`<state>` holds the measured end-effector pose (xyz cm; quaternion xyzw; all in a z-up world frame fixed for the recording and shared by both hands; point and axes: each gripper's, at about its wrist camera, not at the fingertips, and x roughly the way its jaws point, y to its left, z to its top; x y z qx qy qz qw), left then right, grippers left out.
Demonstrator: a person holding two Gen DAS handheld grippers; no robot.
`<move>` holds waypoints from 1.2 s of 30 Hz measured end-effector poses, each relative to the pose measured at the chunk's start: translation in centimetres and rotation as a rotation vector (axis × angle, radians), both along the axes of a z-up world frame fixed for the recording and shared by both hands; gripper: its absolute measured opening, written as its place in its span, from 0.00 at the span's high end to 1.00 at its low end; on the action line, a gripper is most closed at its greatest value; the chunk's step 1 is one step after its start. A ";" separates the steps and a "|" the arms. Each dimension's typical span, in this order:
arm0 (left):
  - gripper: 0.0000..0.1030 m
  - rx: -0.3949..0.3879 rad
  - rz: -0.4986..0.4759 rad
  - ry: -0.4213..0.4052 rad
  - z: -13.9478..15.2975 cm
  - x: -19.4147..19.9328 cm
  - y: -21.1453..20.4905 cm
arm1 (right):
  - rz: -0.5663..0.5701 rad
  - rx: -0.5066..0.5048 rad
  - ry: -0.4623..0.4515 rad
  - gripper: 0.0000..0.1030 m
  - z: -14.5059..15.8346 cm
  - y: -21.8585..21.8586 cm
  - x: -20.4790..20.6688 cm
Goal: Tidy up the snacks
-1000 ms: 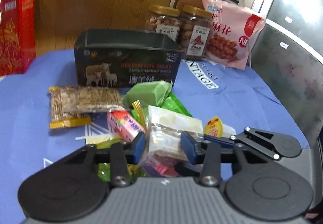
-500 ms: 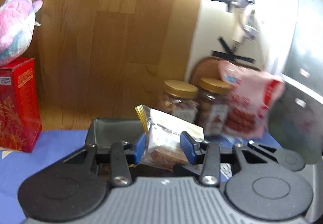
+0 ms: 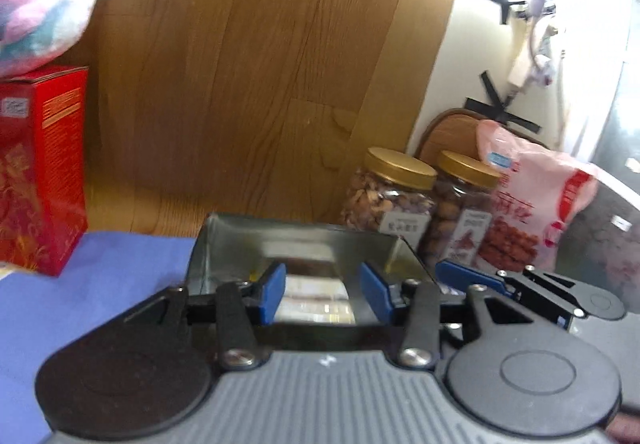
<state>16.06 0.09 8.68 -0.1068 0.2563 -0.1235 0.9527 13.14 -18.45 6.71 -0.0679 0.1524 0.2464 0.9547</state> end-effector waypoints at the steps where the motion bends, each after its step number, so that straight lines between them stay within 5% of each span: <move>1: 0.59 -0.009 -0.013 0.006 -0.2 -1.2 0.8 | 0.023 0.020 0.020 0.53 0.0 -0.3 -0.8; 6: 0.54 -0.056 -0.036 0.100 -2.9 -6.7 5.1 | 0.158 0.053 0.102 0.52 -1.3 0.2 -5.6; 11: 0.51 -0.072 0.038 0.161 -6.1 -11.9 8.2 | 0.262 -0.019 0.126 0.52 -3.3 3.6 -9.4; 17: 0.44 -0.041 0.120 0.073 -8.2 -16.4 9.2 | 0.220 -0.102 0.148 0.50 -4.4 6.3 -8.9; 23: 0.48 -0.089 0.181 -0.003 -9.1 -17.6 10.4 | 0.198 0.260 0.517 0.50 -3.5 4.4 -5.2; 28: 0.48 -0.091 0.213 -0.072 -8.8 -18.4 10.7 | 0.075 0.540 0.845 0.51 -6.1 3.7 -1.1; 36: 0.44 -0.053 0.208 -0.158 -8.5 -19.7 10.0 | -0.107 0.744 0.906 0.47 -6.8 4.2 0.7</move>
